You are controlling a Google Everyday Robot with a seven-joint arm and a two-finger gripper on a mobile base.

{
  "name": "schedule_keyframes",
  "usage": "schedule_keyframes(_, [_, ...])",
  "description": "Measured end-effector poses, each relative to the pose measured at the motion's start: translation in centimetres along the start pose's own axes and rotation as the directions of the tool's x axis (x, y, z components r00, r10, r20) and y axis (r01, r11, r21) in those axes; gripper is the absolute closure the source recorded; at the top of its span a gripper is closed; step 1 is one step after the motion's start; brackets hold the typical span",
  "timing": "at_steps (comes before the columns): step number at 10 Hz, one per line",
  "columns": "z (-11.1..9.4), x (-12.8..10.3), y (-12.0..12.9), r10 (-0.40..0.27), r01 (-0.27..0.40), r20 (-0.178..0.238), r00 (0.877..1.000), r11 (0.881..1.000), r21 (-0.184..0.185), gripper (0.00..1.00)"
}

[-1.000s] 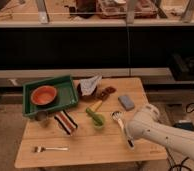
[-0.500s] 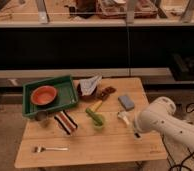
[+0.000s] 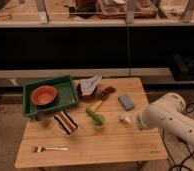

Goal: Wipe red bowl with brush

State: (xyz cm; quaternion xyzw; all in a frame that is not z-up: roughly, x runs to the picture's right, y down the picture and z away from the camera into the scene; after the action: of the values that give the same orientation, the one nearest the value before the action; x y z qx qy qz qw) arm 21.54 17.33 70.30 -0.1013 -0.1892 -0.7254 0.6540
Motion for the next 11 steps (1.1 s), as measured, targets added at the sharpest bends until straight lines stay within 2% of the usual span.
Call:
schedule_keyframes(4, [-0.9,0.6,0.3,0.006,-0.005,-0.020,1.000,0.999,0.036,1.00])
schedule_keyframes(8, [-0.2,1.5,0.5,0.023,-0.024,0.014,1.000,0.994,0.104,1.00])
schedule_keyframes(11, [-0.5,2.4,1.0,0.018,-0.020,0.014,1.000,0.992,0.121,1.00])
